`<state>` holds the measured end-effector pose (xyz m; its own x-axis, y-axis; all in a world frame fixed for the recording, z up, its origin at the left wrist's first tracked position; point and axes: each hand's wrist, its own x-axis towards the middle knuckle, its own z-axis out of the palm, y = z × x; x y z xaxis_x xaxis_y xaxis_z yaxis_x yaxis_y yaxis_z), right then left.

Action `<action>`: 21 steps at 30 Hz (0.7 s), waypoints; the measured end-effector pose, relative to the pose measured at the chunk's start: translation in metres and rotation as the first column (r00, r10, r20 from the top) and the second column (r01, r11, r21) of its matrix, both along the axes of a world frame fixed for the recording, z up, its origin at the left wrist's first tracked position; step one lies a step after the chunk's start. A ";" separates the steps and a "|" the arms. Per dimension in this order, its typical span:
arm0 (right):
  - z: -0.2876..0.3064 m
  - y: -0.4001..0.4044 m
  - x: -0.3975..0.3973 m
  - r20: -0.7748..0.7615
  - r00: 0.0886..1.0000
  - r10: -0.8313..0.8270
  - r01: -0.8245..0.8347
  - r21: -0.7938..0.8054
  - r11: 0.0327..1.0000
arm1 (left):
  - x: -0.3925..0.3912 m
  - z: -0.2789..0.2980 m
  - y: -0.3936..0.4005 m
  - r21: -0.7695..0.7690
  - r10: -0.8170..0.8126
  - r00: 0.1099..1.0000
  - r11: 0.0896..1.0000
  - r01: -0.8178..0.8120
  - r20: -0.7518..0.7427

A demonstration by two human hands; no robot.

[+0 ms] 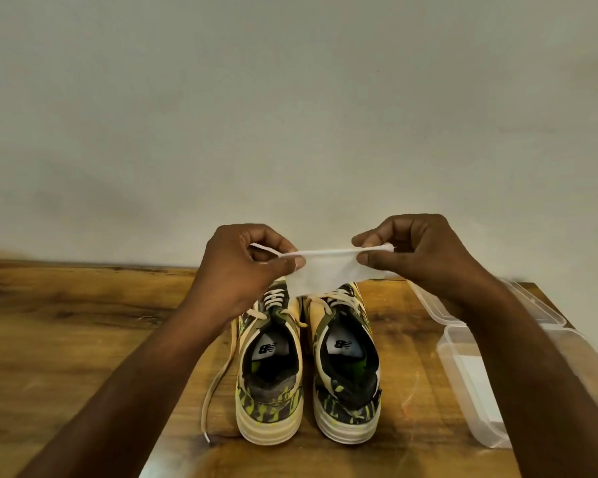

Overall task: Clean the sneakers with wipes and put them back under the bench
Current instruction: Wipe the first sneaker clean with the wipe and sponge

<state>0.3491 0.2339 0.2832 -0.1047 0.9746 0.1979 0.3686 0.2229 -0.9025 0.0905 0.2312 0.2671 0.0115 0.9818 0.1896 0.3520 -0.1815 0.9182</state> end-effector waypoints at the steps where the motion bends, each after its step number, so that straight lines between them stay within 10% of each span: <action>1: -0.001 -0.001 -0.001 -0.071 0.997 0.010 -0.012 -0.021 1.000 | 0.000 0.003 0.000 -0.021 -0.033 0.998 0.999 0.034 0.055; 13: -0.021 -0.014 -0.017 -0.280 0.934 -0.222 0.172 -0.193 0.966 | 0.027 -0.017 -0.011 -0.196 0.065 0.939 0.981 0.003 0.339; 21: -0.049 -0.003 -0.022 -0.135 0.927 -0.350 0.317 -0.215 0.924 | 0.049 -0.039 -0.011 -0.063 0.079 0.994 0.995 -0.074 0.078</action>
